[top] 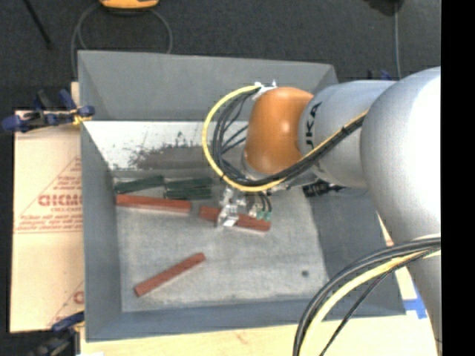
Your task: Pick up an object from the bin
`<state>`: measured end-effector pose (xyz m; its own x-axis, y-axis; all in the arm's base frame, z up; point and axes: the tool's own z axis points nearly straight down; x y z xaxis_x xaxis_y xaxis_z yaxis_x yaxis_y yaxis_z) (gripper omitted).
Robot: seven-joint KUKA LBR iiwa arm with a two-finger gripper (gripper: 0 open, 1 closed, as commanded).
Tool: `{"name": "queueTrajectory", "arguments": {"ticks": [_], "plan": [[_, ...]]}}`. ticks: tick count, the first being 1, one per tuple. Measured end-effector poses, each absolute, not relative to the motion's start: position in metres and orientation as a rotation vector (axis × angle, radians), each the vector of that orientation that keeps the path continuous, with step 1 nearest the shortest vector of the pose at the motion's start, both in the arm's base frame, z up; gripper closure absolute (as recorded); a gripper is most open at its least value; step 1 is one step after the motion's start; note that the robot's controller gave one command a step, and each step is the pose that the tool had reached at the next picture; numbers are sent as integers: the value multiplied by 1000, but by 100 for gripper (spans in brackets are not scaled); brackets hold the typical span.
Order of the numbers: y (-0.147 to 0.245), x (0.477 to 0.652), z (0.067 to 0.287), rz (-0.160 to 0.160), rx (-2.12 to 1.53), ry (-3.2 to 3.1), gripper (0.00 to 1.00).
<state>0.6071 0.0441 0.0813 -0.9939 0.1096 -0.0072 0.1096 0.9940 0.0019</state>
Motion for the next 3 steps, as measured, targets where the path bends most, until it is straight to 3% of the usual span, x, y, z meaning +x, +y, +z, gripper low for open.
{"name": "queueTrajectory", "arguments": {"ticks": [1,2,3], "plan": [[44,607,81,2,173,3130,100],[36,605,194,1,210,3131,100],[36,605,194,1,210,3131,100]]}}
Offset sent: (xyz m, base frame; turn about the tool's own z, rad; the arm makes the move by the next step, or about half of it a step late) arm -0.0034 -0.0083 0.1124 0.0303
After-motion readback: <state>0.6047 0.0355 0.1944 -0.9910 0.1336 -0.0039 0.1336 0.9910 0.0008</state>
